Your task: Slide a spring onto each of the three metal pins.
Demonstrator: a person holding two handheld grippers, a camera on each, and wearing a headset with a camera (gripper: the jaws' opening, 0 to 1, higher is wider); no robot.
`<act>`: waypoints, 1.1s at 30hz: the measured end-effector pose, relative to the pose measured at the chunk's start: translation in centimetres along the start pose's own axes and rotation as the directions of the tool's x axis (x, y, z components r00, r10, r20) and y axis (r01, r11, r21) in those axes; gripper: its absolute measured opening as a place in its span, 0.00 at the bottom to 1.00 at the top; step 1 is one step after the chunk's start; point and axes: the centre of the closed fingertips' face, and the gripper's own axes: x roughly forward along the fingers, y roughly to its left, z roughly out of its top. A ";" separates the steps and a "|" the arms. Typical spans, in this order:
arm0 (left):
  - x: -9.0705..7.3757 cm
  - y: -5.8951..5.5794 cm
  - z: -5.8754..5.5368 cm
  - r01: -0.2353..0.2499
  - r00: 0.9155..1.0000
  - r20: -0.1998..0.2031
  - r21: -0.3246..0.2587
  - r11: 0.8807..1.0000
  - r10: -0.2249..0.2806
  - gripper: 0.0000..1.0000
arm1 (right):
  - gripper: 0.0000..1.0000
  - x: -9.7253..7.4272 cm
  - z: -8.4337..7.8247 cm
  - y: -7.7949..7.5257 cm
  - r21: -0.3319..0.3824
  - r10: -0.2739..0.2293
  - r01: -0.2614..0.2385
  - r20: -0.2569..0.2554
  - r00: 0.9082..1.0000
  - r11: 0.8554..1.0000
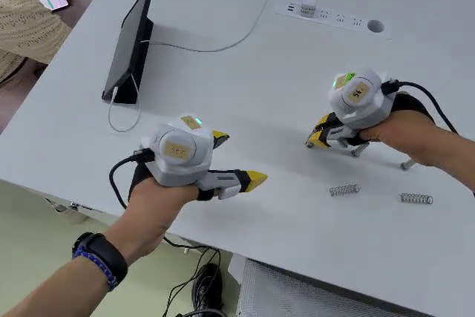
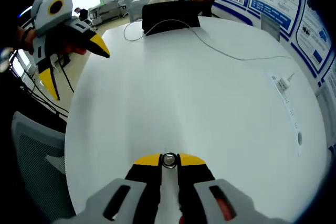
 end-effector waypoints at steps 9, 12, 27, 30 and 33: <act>-0.1 0.1 -0.1 -0.003 1.000 0.003 -0.015 1.000 0.003 0.63 | 0.13 0.7 -0.6 0.1 0.002 -0.004 0.004 -0.011 1.000 1.000; 0.0 0.1 -0.1 -0.004 1.000 0.002 -0.016 1.000 0.004 0.63 | 0.13 0.9 -0.7 0.0 0.005 -0.007 0.007 -0.010 1.000 1.000; -0.1 -0.4 -0.1 0.006 1.000 0.007 -0.018 1.000 -0.005 0.62 | 0.33 -0.3 -1.6 -0.2 0.007 -0.040 0.041 -0.009 0.999 0.999; -0.1 -0.6 0.0 0.008 1.000 0.007 -0.016 1.000 -0.008 0.62 | 0.37 -0.7 -1.9 -0.3 0.021 -0.049 0.049 0.003 0.999 0.999; -0.1 -0.9 0.0 0.013 1.000 0.010 -0.017 1.000 -0.012 0.63 | 0.39 -1.4 -1.8 0.0 0.034 -0.063 0.062 0.024 0.998 0.997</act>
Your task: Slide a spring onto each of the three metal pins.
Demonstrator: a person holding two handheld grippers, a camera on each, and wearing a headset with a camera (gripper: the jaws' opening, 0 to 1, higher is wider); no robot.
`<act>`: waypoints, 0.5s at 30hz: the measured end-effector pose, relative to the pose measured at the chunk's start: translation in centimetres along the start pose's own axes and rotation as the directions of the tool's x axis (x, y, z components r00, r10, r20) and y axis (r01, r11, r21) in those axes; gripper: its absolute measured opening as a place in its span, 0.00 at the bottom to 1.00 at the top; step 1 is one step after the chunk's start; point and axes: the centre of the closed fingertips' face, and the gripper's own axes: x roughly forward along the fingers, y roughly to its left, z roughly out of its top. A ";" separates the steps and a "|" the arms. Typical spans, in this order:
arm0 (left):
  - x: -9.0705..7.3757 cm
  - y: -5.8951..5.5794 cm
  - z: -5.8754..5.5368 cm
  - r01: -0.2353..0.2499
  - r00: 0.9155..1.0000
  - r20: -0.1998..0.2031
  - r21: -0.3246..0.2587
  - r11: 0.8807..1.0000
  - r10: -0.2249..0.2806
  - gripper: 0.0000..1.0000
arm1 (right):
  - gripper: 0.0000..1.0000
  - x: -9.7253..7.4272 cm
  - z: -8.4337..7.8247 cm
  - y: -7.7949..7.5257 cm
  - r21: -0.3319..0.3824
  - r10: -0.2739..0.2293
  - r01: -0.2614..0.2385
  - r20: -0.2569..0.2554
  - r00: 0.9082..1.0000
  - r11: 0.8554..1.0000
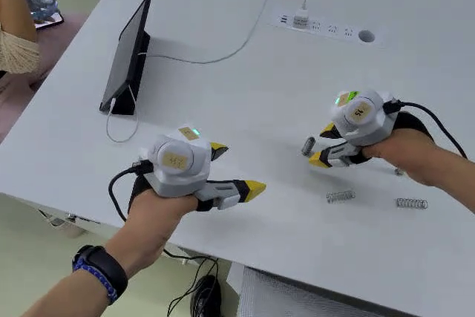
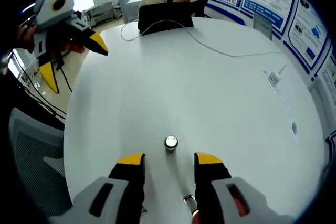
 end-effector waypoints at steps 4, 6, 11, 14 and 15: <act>0.1 -0.3 0.1 0.007 1.000 0.005 -0.005 1.000 -0.007 0.63 | 0.41 -0.3 -0.3 -0.2 0.038 -0.024 0.023 0.026 0.999 0.999; 0.1 -0.4 0.2 0.010 1.000 0.005 -0.001 1.000 -0.010 0.62 | 0.42 -0.7 -0.2 0.1 0.061 -0.030 0.027 0.045 0.999 0.998; 0.2 -0.6 0.4 0.016 1.000 0.009 0.000 1.000 -0.016 0.62 | 0.44 -1.7 0.0 0.7 0.089 -0.055 0.049 0.073 0.996 0.995; 0.2 -0.7 0.5 0.019 1.000 0.010 0.000 1.000 -0.019 0.62 | 0.46 -2.3 0.1 1.1 0.110 -0.073 0.062 0.102 0.992 0.992; 0.2 -0.8 0.5 0.020 1.000 0.010 0.000 1.000 -0.020 0.62 | 0.47 -2.5 0.2 1.1 0.119 -0.081 0.067 0.112 0.990 0.991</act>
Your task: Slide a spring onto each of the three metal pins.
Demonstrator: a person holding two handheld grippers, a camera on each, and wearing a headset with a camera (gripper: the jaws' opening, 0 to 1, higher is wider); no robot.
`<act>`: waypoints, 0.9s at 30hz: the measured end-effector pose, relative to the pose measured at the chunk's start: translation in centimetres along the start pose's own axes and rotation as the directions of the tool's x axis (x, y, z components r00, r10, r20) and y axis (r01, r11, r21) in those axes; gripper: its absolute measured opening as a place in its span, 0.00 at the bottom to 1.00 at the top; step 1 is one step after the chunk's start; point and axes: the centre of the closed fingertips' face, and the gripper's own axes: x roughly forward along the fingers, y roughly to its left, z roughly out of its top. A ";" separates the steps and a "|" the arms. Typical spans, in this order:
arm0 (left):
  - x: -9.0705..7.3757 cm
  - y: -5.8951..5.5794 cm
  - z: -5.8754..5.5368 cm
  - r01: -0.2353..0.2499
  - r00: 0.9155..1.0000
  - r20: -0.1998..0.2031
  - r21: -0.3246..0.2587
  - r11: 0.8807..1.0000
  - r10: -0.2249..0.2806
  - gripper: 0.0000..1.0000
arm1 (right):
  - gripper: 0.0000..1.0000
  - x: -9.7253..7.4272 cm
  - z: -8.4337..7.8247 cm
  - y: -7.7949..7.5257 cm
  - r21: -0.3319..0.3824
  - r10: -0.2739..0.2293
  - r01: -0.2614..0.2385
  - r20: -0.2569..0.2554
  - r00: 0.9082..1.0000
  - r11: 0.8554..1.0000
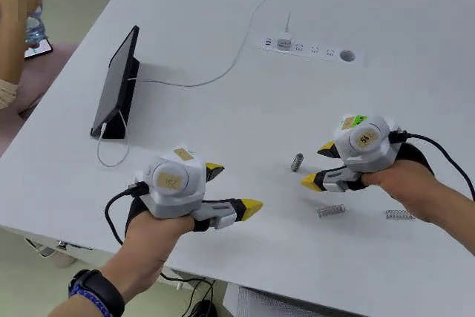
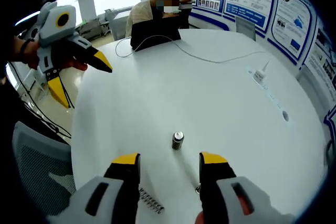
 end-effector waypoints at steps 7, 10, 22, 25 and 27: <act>0.1 -0.4 0.0 0.009 1.000 -0.001 0.001 1.000 -0.009 0.62 | 0.49 -1.2 0.0 0.6 0.081 -0.033 0.027 0.081 0.996 0.996; 0.1 -0.3 -0.1 0.007 1.000 -0.003 0.001 1.000 -0.007 0.62 | 0.49 -1.5 -0.6 0.6 0.114 -0.053 0.042 0.095 0.994 0.993; 0.4 -0.7 0.0 0.014 1.000 -0.005 -0.004 1.000 -0.014 0.62 | 0.50 -2.6 -2.9 1.1 0.277 -0.114 0.074 0.131 0.985 0.958; 0.6 -0.8 0.1 0.019 1.000 -0.005 -0.003 1.000 -0.019 0.62 | 0.50 -3.0 -3.3 1.1 0.299 -0.129 0.083 0.137 0.982 0.951; 0.7 -0.8 0.2 0.021 1.000 -0.006 0.000 1.000 -0.021 0.62 | 0.50 -3.2 -3.6 1.1 0.313 -0.139 0.088 0.143 0.980 0.946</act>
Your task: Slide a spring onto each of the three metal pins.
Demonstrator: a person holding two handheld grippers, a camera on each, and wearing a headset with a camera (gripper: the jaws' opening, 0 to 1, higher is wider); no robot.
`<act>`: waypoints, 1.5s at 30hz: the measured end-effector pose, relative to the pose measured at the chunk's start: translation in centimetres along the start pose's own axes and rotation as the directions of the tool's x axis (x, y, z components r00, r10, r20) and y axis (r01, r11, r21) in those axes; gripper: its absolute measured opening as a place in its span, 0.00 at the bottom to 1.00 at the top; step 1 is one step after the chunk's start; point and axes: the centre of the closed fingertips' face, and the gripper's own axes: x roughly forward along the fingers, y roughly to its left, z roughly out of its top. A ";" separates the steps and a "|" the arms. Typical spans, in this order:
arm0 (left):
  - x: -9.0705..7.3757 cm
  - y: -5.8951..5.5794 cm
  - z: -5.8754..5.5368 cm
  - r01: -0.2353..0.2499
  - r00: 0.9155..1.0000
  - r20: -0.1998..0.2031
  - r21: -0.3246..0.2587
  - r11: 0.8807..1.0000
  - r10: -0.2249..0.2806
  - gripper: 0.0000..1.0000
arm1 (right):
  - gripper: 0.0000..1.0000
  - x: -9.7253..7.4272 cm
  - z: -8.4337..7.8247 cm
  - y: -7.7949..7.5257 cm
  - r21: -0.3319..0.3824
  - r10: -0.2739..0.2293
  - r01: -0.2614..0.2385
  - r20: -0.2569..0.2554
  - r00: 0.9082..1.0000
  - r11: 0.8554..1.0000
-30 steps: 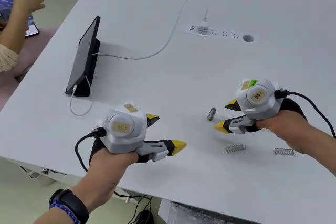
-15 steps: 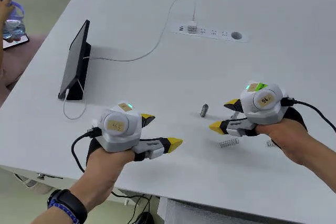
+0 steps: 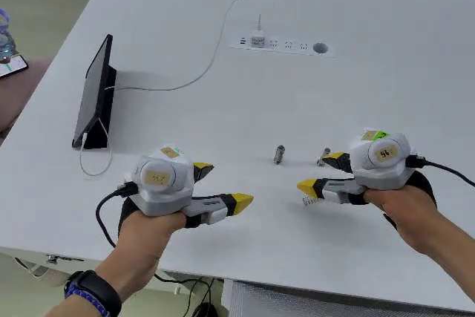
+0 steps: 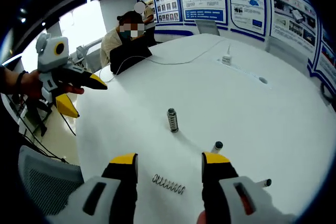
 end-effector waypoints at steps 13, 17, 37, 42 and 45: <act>1.0 -0.6 0.5 0.024 1.000 -0.007 0.013 1.000 -0.024 0.62 | 0.53 -2.1 0.0 -0.4 0.066 -0.037 0.032 0.067 0.997 0.997; 1.4 -0.8 0.6 0.029 1.000 -0.008 0.017 0.999 -0.028 0.62 | 0.55 -2.7 -0.1 -0.5 0.078 -0.045 0.038 0.086 0.995 0.996; 3.6 -2.5 1.5 0.061 0.998 -0.027 0.039 0.997 -0.060 0.63 | 0.61 -6.3 -1.7 -3.0 0.172 -0.119 0.094 0.136 0.984 0.981; 4.4 -2.7 2.0 0.071 0.997 -0.030 0.049 0.996 -0.069 0.63 | 0.63 -7.2 -2.2 -3.7 0.189 -0.136 0.108 0.144 0.980 0.976; 4.8 -3.0 2.2 0.079 0.996 -0.034 0.055 0.995 -0.077 0.63 | 0.64 -7.6 -2.8 -4.1 0.197 -0.144 0.116 0.137 0.980 0.974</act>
